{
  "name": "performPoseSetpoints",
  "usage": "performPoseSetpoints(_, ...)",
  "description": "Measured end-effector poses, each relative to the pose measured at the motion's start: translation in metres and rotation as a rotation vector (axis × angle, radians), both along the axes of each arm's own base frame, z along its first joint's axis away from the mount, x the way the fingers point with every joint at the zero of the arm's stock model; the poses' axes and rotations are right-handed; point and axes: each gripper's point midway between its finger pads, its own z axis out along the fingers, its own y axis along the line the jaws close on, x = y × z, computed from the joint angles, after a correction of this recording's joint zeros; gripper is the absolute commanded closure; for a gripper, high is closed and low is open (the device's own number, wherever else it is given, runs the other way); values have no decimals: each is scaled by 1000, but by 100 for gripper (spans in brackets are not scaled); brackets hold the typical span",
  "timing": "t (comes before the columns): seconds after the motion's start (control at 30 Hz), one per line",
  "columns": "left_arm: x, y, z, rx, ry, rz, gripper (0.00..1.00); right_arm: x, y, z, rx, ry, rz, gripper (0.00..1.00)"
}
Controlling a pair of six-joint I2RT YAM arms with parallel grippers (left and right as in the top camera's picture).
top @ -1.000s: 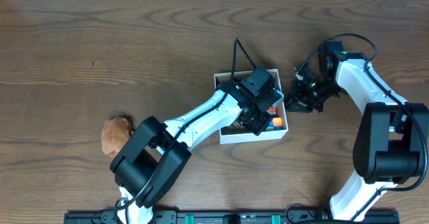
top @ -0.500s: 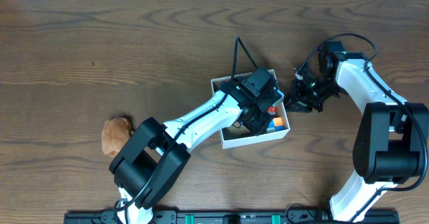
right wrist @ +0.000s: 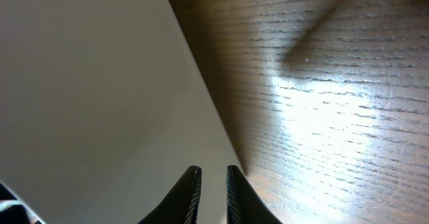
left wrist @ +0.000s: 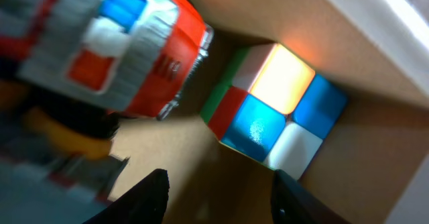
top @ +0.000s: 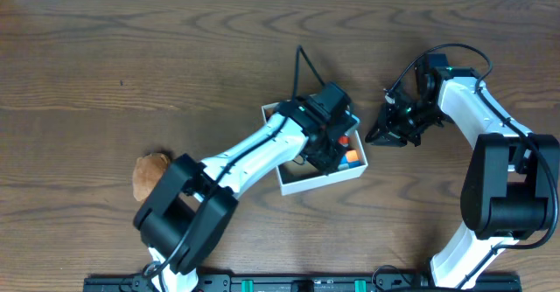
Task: Pack container
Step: 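Move the left gripper to the brown plush hamster and grasp it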
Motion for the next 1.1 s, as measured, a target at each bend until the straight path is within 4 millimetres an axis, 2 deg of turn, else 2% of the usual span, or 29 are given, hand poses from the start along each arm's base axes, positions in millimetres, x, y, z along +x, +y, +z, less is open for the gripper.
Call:
performPoseSetpoints(0.07, 7, 7, 8, -8, -12, 22, 43, 0, 0, 0, 0, 0, 0, 84)
performPoseSetpoints(0.23, 24, 25, 30, -24, -55, 80, 43, 0, 0, 0, 1, 0, 0, 84)
performPoseSetpoints(0.47, 31, 49, 45, -10, -65, 136, 44, 0, 0, 0, -1, 0, 0, 85)
performPoseSetpoints(0.57, 34, 62, 58, 17, -108, 161, 44, 0, -3, -2, -18, 0, 2, 85)
performPoseSetpoints(0.67, 35, 85, 80, 66, -179, 202, 43, 0, -9, -5, -58, -1, 6, 86)
performPoseSetpoints(0.77, 32, 118, 107, 120, -238, 279, 41, 0, -19, -11, -129, -6, 13, 87)
performPoseSetpoints(0.87, 28, 155, 127, 172, -266, 386, 25, 0, -33, -17, -218, -9, 21, 84)
performPoseSetpoints(0.9, 27, 172, 134, 191, -274, 445, 17, 2, -39, -18, -252, -13, 24, 82)
performPoseSetpoints(0.93, 25, 186, 138, 210, -275, 488, 13, 4, -43, -18, -275, -19, 25, 75)
performPoseSetpoints(1.1, 15, 268, 156, 281, -262, 784, 4, 29, -63, -2, -398, -98, 18, 27)
